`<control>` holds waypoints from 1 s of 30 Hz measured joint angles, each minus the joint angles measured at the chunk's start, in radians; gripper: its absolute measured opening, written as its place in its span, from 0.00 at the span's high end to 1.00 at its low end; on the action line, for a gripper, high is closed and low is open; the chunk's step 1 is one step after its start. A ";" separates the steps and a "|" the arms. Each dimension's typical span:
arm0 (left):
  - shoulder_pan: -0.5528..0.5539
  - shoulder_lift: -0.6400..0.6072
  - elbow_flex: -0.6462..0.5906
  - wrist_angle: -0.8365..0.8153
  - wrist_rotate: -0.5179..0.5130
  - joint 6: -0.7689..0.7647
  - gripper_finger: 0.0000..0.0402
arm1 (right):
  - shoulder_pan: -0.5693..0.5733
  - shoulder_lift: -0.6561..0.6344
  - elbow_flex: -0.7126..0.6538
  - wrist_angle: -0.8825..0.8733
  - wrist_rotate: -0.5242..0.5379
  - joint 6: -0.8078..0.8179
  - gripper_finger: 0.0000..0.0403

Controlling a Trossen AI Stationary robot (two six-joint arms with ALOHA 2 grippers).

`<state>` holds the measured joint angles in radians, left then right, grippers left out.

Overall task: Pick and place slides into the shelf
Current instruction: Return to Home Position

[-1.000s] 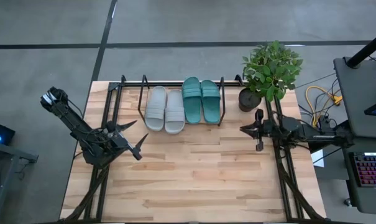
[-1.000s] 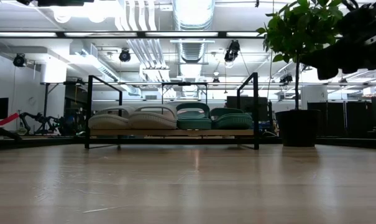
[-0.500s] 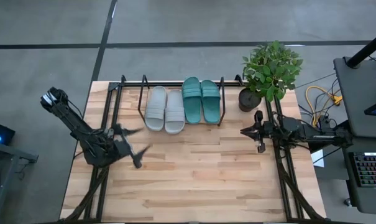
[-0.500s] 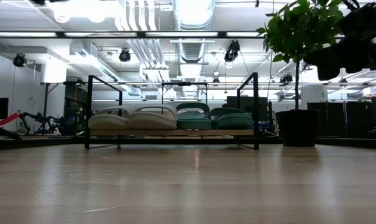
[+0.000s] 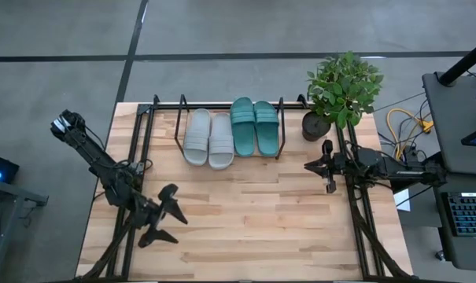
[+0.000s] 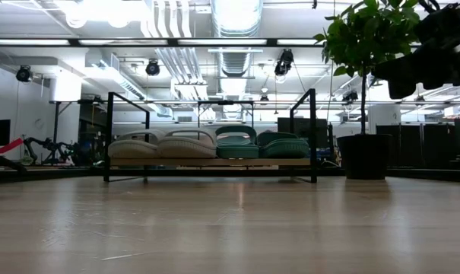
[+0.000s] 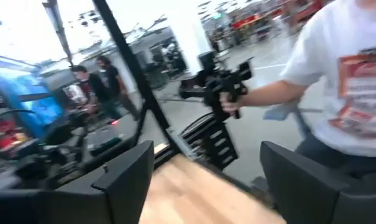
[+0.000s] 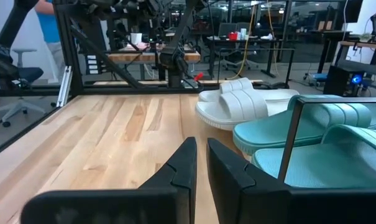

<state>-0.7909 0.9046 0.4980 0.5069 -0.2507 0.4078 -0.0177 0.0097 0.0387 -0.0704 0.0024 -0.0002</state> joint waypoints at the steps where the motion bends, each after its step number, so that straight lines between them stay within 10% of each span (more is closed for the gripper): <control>1: 0.000 -0.001 0.000 0.000 -0.021 0.015 0.33 | 0.000 0.000 0.000 0.000 0.000 0.000 0.93; 12: 0.029 -0.043 -0.005 -0.077 -0.051 0.066 0.95 | 0.000 0.043 0.000 0.001 0.000 0.014 0.93; 30: 0.296 -0.525 -0.021 -0.473 -0.081 0.073 1.00 | 0.000 0.066 -0.002 0.009 0.024 0.026 0.93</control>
<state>-0.4946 0.3795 0.4766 0.0340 -0.3320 0.4810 -0.0177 0.0757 0.0368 -0.0616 0.0269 0.0257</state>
